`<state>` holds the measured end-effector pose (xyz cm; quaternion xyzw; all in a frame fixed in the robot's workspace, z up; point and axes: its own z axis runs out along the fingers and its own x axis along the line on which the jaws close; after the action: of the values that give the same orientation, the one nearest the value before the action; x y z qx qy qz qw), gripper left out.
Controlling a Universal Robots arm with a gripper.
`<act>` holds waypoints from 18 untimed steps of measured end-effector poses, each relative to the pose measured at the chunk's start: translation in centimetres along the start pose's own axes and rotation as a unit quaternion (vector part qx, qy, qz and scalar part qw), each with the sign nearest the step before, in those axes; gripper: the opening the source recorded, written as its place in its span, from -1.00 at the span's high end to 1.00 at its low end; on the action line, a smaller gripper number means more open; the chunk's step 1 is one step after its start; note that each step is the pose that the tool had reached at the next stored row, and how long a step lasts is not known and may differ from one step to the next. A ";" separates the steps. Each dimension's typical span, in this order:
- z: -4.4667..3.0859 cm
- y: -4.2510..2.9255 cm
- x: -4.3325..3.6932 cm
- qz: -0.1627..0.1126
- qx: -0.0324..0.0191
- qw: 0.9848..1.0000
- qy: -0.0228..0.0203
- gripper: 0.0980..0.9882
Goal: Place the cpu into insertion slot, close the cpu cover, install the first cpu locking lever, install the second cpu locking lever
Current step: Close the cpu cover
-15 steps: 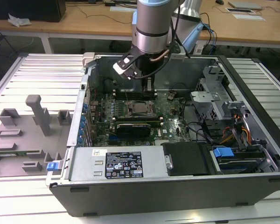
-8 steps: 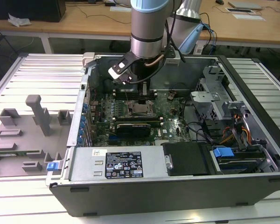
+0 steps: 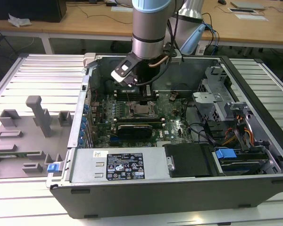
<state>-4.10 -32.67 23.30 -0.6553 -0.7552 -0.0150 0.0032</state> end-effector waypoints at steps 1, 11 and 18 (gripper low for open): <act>0.00 0.00 0.00 -0.017 0.000 1.000 0.000 0.98; 0.02 0.00 0.00 -0.132 0.003 0.991 0.002 0.98; 0.04 0.00 0.00 -0.212 0.005 0.977 0.004 0.98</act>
<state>-4.10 -32.67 23.26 -0.4800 -0.8771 -0.0139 0.0063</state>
